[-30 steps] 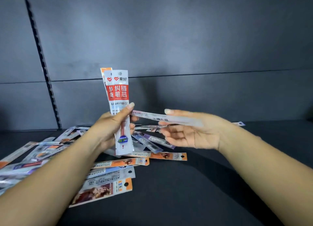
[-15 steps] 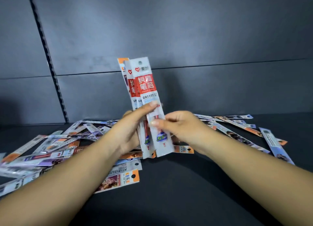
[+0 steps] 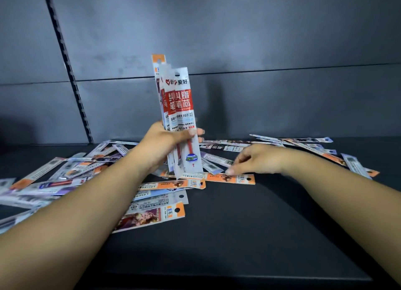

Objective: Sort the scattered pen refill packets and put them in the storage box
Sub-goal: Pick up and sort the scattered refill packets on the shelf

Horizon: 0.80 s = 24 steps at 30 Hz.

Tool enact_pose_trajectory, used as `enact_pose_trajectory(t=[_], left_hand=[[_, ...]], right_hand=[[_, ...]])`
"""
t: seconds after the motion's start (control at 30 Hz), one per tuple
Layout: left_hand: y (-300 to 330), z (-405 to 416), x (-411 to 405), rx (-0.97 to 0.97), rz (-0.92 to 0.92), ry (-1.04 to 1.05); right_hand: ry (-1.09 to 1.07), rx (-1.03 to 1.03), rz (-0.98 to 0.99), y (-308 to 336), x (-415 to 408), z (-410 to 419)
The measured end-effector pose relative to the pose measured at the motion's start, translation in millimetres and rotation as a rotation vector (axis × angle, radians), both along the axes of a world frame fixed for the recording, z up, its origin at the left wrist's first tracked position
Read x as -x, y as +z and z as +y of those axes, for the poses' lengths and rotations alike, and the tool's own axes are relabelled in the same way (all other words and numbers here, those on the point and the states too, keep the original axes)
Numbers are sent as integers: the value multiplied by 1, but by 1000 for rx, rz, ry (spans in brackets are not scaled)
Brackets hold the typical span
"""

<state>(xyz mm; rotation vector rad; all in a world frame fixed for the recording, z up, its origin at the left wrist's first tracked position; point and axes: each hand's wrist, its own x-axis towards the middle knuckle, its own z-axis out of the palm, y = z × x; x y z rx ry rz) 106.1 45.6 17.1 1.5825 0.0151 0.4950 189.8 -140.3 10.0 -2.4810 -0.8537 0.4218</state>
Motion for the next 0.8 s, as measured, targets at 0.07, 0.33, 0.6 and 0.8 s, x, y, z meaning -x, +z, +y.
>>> enact_pose_trajectory(t=[0.07,0.33,0.6,0.8], left_hand=[[0,-2,0,19,7,-22],[3,2,0,67,-49,46],[12,6,2,94,-68,-3],[4,2,-1,94,44,-18]], right_hand=[[8,32,3,-1,0,5],[-4,18,-9,10,-2,0],[-68,-536,-37,53,-7,-41],[-74,-784,-28,68,-6,-59]])
